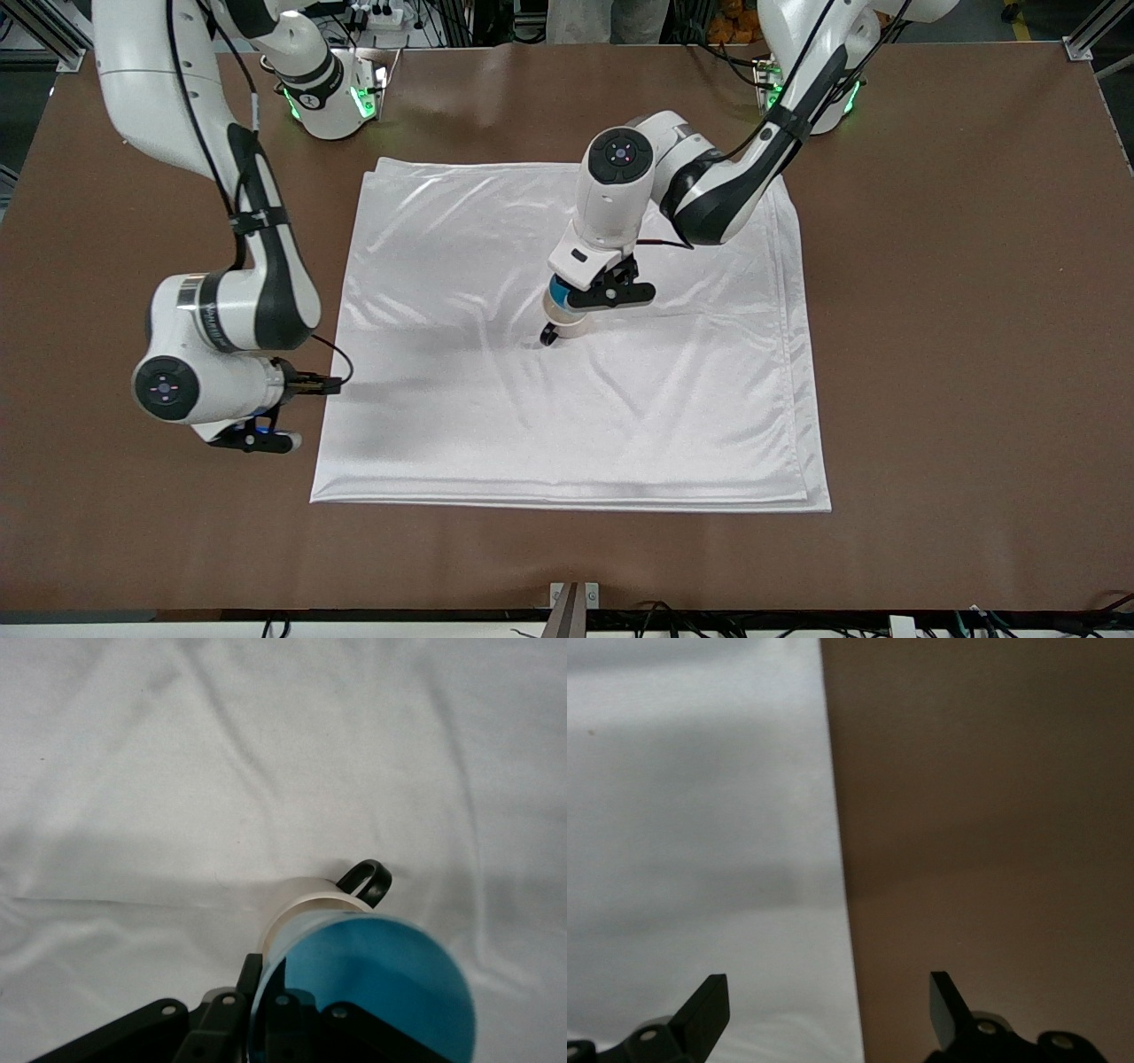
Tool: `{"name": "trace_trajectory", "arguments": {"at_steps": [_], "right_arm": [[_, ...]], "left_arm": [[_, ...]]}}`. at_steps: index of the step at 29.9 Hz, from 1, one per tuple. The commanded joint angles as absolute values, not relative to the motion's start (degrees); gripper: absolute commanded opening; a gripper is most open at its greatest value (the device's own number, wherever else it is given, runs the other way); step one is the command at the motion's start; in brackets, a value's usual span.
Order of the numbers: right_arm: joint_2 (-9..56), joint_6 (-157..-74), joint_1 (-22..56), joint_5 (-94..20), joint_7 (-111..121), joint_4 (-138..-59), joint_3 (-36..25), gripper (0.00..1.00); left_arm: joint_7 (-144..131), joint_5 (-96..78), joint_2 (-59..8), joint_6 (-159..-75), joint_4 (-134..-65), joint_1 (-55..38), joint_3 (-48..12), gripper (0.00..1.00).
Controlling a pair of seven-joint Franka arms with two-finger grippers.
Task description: Place blue cup into white mug on cloth
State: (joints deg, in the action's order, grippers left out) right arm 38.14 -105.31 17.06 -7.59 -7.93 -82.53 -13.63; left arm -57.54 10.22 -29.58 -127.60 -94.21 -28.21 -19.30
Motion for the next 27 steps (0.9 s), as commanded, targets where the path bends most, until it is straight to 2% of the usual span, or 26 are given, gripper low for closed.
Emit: {"name": "trace_trajectory", "arguments": {"at_steps": [1,10,18,25,26,27], "right_arm": [[33.58,-105.55,14.15,-6.68,-3.52,-87.18,-12.92,1.0],[24.71,-108.8,14.33,-6.68,-3.52,-97.54,-12.92,1.0],[16.62,-117.41,14.15,-6.15,-1.77,-110.73,-13.01,1.0],[12.22,-118.04,10.37,-6.24,4.75,-115.31,-13.1,1.0],[11.35,-117.95,10.37,-6.24,4.75,-116.01,-13.1,1.0],[10.47,-117.86,10.37,-6.24,4.66,-116.8,-13.1,1.0]], "left_arm": [[-59.06,12.04,-31.37,-128.75,-92.29,-28.83,-18.9,0.0],[-59.33,12.04,-33.66,-130.52,-92.02,-30.14,-18.72,0.0],[-59.33,13.97,-34.63,-130.52,-92.28,-30.94,-18.46,0.0],[-59.24,15.21,-36.03,-130.52,-92.11,-30.85,-18.37,0.0],[-59.24,15.21,-36.12,-130.52,-92.11,-30.85,-18.37,0.13],[-59.24,15.21,-36.12,-130.52,-92.11,-30.85,-18.37,0.41]]}}
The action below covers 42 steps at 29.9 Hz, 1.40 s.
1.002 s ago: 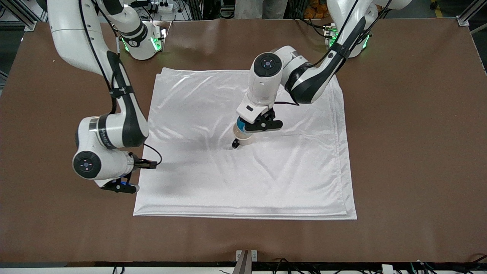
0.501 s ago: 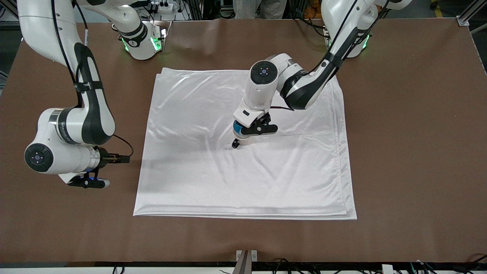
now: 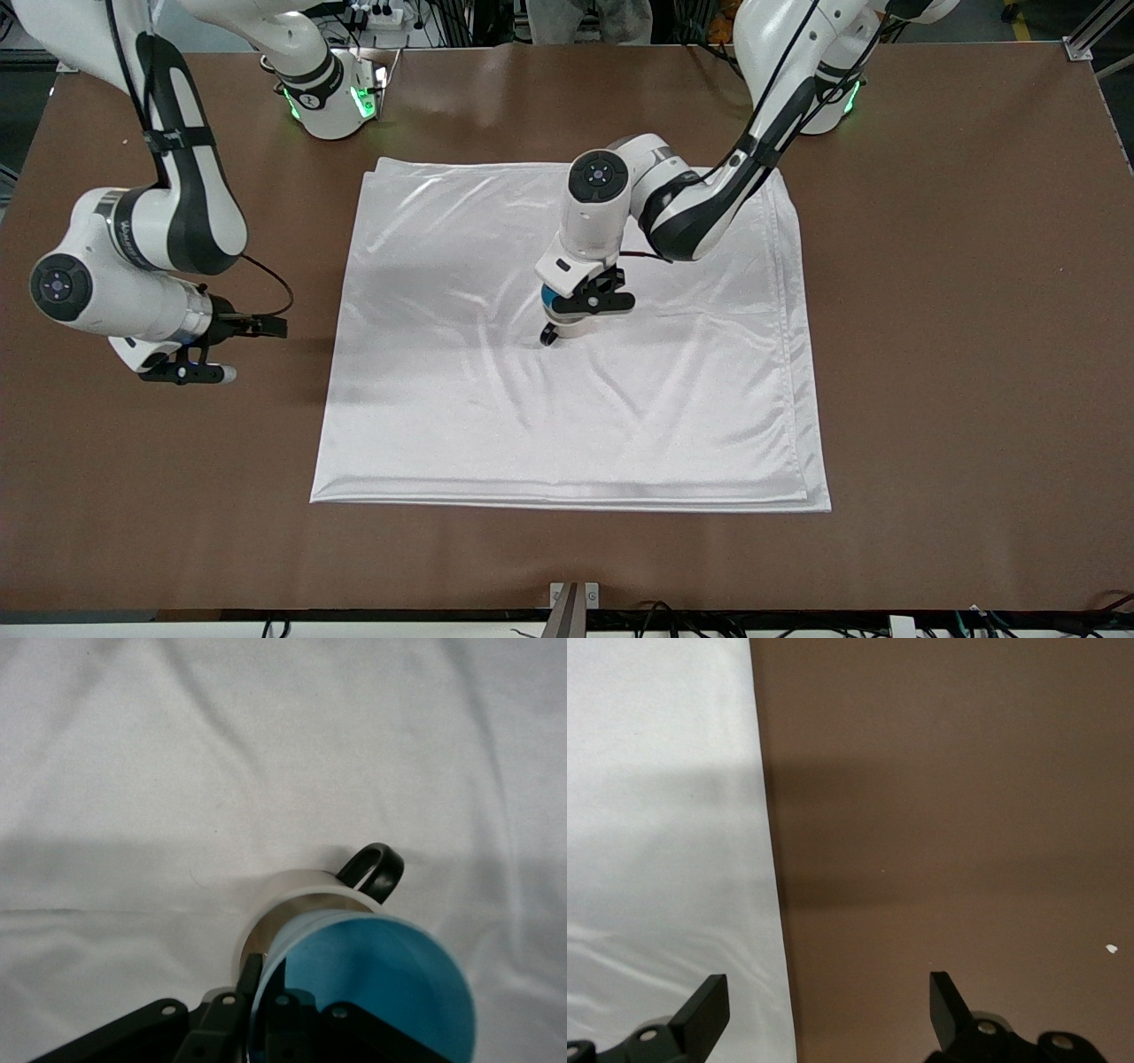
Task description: Place blue cup into white mug on cloth
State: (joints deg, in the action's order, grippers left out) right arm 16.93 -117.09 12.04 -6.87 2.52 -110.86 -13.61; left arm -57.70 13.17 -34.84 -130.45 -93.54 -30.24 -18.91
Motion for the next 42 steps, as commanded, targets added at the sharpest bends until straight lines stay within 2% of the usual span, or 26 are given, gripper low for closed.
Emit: {"name": "trace_trajectory", "arguments": {"at_steps": [1,2,11,16,26,32,42], "right_arm": [[9.41,-117.86,10.37,-6.24,4.57,-117.5,-13.1,1.0],[8.36,-117.77,10.37,-6.24,4.31,-118.47,-13.18,1.0],[0.27,-108.47,10.55,-4.4,1.15,-118.83,-13.01,1.0],[-2.72,-102.58,10.63,-0.88,-0.97,-116.37,-12.66,1.0],[-2.99,-89.04,10.72,-0.79,-1.05,-103.28,-12.57,1.0],[-3.16,-86.31,10.9,-0.88,-1.05,-97.83,-12.57,1.0],[-3.52,-88.15,11.78,-1.67,-0.88,-91.06,-12.57,1.0]], "left_arm": [[-59.24,15.29,-36.12,-130.52,-92.11,-30.94,-18.37,0.83],[-59.33,15.47,-36.12,-130.52,-92.11,-31.2,-18.2,1.0],[-59.24,16.35,-33.84,-130.25,-92.02,-31.38,-17.58,1.0],[-59.06,16.52,-29.72,-129.03,-92.11,-30.24,-16.96,1.0],[-58.45,16.26,-21.01,-122.44,-92.11,-27.25,-17.05,1.0],[-58.45,15.73,-17.23,-117.78,-91.76,-25.85,-16.96,1.0],[-57.22,15.64,-13.01,-112.59,-91.49,-21.27,-17.14,1.0]]}}
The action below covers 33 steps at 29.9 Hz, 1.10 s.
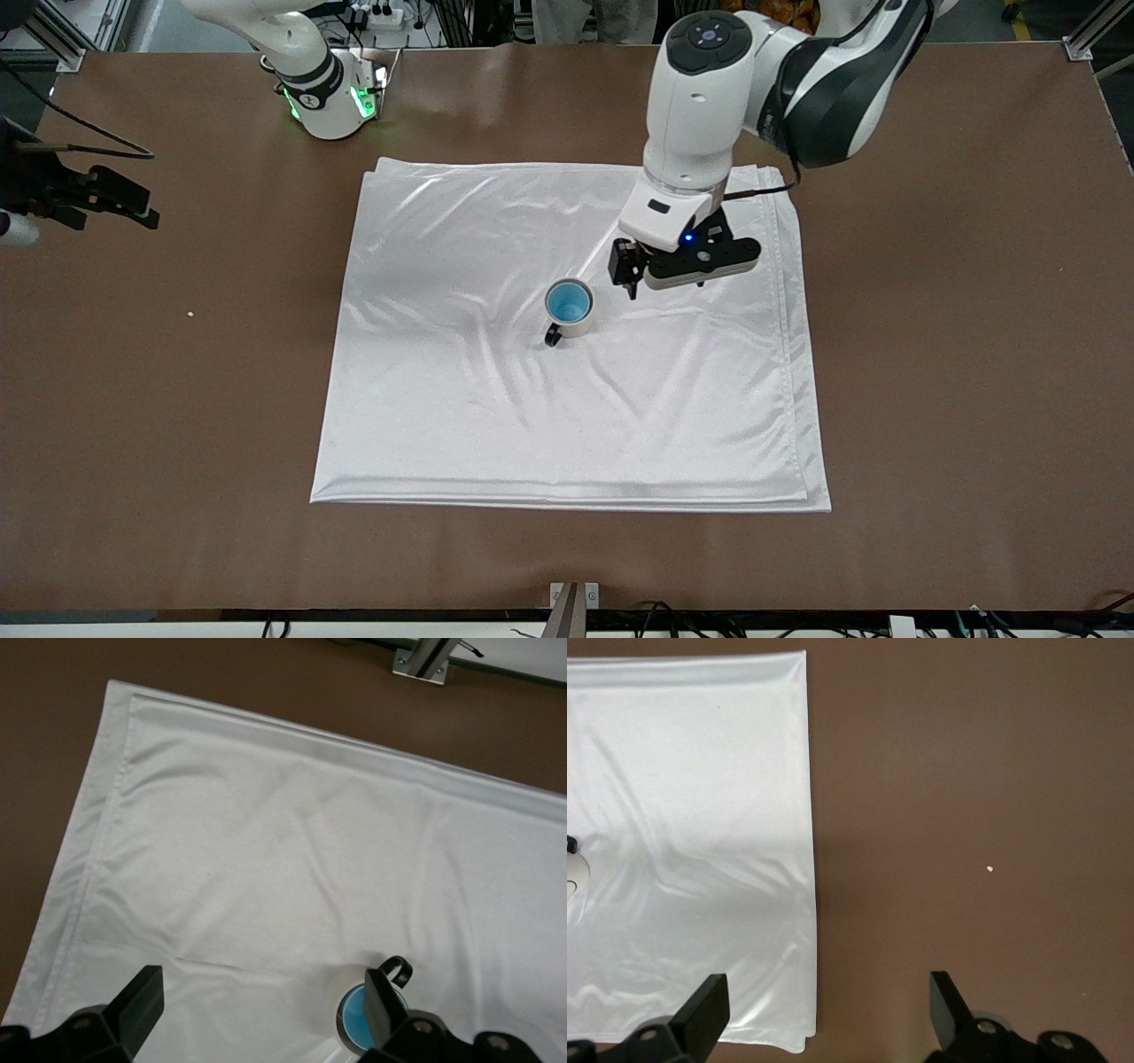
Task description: Place blue cup into white mug on cloth
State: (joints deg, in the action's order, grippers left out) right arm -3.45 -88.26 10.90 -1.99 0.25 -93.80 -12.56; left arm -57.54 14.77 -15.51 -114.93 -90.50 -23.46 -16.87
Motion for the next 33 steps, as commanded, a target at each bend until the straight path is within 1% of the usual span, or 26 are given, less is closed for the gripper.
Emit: {"name": "trace_trajectory", "arguments": {"at_steps": [1,6,11,19,24,29,33], "right_arm": [[-3.43,-88.24,11.78,-1.76,-0.88,-90.97,-12.57,1.0],[-3.08,-89.12,11.78,-1.67,-0.44,-90.35,-12.57,1.0],[-3.08,-89.21,11.87,-1.41,-0.35,-90.26,-12.57,1.0],[-3.16,-89.12,12.04,0.61,-0.09,-90.26,-12.48,1.0],[-3.25,-89.12,13.97,3.69,-0.09,-90.26,-12.48,1.0],[-3.34,-89.12,13.97,3.69,-0.09,-90.26,-12.57,1.0],[-3.43,-89.03,13.97,3.6,-0.09,-90.26,-12.57,1.0]], "left_arm": [[-57.22,15.56,-12.75,-112.15,-91.49,-20.83,-17.14,1.0],[-56.26,13.54,-12.39,-110.31,-90.27,-17.94,-17.58,1.0],[-49.58,9.85,-12.3,-108.46,-88.59,-15.3,-17.14,1.0],[-36.41,6.95,-10.46,-106.79,-88.59,-8.62,-17.14,1.0],[-26.04,5.1,-9.05,-105.38,-88.86,-3.79,-16.96,1.0],[-15.93,2.91,-8.53,-103.71,-88.77,0.17,-16.96,1.0],[-12.83,1.93,-7.91,-103.27,-88.94,1.58,-16.88,1.0]]}}
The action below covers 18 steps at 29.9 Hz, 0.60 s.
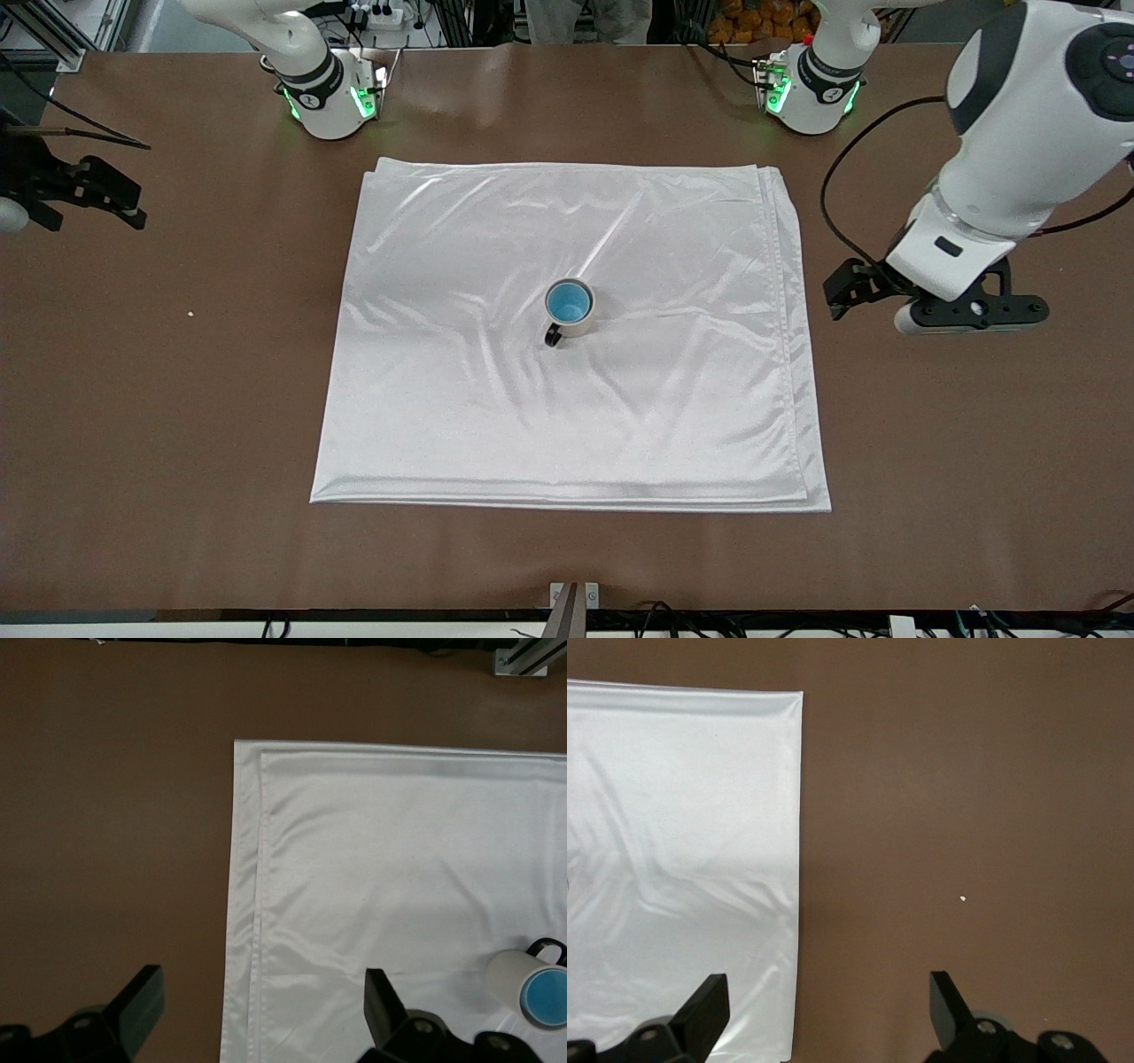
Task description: Place blue cup into white mug on cloth
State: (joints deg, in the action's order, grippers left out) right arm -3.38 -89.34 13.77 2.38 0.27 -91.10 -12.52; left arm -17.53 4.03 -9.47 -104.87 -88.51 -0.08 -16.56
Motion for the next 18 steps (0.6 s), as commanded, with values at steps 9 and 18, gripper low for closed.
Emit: {"name": "trace_trajectory", "arguments": {"at_steps": [9,18], "right_arm": [[-3.69,-88.77,13.8,3.08,-0.18,-90.26,-12.74,1.0],[-3.52,-88.95,12.83,3.34,0.17,-90.18,-13.1,1.0]], "left_arm": [[-5.99,1.85,-6.24,-100.9,-89.56,4.83,-16.61,1.0],[-3.08,1.85,-4.4,-97.74,-89.74,5.79,-14.94,1.0]]}}
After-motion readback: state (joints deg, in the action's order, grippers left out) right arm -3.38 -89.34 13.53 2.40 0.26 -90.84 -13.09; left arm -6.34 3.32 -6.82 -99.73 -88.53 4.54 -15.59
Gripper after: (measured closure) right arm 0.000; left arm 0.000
